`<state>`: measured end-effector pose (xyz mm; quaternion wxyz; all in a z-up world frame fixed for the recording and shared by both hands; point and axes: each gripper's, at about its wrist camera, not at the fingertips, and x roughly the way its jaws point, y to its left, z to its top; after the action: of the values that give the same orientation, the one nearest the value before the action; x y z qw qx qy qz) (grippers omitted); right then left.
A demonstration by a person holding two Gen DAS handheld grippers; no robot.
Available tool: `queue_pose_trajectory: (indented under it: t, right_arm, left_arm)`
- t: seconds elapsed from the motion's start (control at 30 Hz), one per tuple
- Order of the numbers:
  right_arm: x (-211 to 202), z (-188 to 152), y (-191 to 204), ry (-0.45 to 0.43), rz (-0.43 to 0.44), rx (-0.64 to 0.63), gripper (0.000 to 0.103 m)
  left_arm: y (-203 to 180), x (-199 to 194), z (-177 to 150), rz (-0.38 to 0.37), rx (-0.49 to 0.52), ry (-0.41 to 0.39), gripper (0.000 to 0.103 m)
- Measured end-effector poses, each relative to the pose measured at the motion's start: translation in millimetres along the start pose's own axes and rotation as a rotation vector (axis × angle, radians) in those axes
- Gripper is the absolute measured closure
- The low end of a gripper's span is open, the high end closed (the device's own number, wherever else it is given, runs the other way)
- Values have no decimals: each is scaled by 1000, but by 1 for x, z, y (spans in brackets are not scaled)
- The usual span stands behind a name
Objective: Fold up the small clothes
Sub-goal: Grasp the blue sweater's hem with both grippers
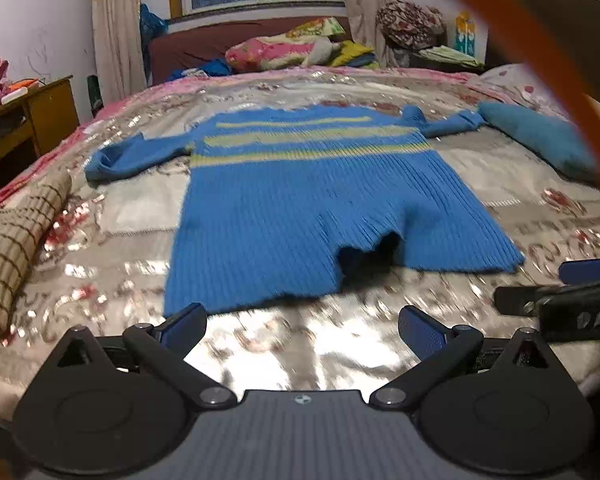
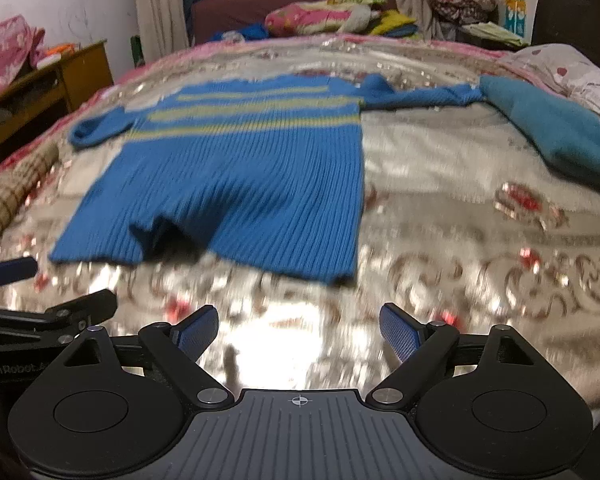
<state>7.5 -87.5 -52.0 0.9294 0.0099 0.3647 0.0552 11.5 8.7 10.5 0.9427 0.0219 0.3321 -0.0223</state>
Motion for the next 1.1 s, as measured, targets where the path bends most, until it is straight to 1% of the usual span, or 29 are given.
queue_pose_trajectory:
  t: [0.17, 0.2, 0.33, 0.37, 0.4, 0.43, 0.5, 0.63, 0.67, 0.73, 0.8, 0.83, 0.87, 0.9, 0.93, 0.97, 1.0, 1.03, 1.1]
  right_arm:
    - [17, 23, -21, 10, 21, 71, 22]
    - [19, 25, -27, -3, 29, 89, 24]
    - [31, 31, -42, 21, 55, 158, 33]
    - [36, 37, -45, 8, 87, 185, 34]
    - [41, 35, -46, 48, 84, 194, 36]
    - [43, 36, -47, 56, 93, 201, 36]
    - [50, 37, -44, 82, 103, 203, 35]
    - [54, 43, -39, 97, 130, 177, 35]
    - [54, 44, -39, 92, 133, 174, 35]
    - [57, 46, -39, 97, 133, 165, 35]
    - [58, 47, -38, 102, 135, 153, 36]
    - [58, 48, -36, 105, 138, 144, 38]
    - [59, 49, -34, 104, 143, 136, 40]
    - [60, 49, -32, 105, 145, 129, 48]
    - [60, 49, -31, 108, 149, 123, 60]
    - [61, 50, -30, 117, 152, 117, 66]
    - [62, 50, -30, 124, 160, 111, 77]
    - [63, 51, -31, 133, 175, 112, 86]
    - [64, 52, -34, 146, 206, 132, 91]
  left_arm:
    - [20, 13, 14, 51, -17, -8, 0]
    - [25, 17, 17, 61, -18, -5, 0]
    - [45, 29, 26, 102, -28, -6, 0]
    - [51, 32, 28, 104, -39, -5, 0]
    - [56, 35, 29, 103, -50, -1, 0]
    - [61, 38, 31, 98, -63, 3, 0]
    - [68, 44, 32, 87, -83, 15, 0]
    - [77, 57, 32, 59, -114, 60, 0]
    - [78, 60, 31, 53, -121, 70, 1]
    - [80, 66, 29, 42, -133, 99, 9]
    - [82, 70, 27, 32, -148, 132, 25]
    - [84, 71, 27, 22, -160, 137, 26]
    - [86, 69, 27, 14, -171, 131, 29]
    - [87, 69, 28, 9, -175, 131, 36]
    - [88, 69, 29, 2, -177, 135, 40]
    - [90, 69, 30, -9, -181, 138, 44]
    - [91, 69, 30, -22, -186, 140, 49]
    - [92, 69, 31, -34, -191, 142, 51]
    - [94, 70, 32, -50, -200, 144, 59]
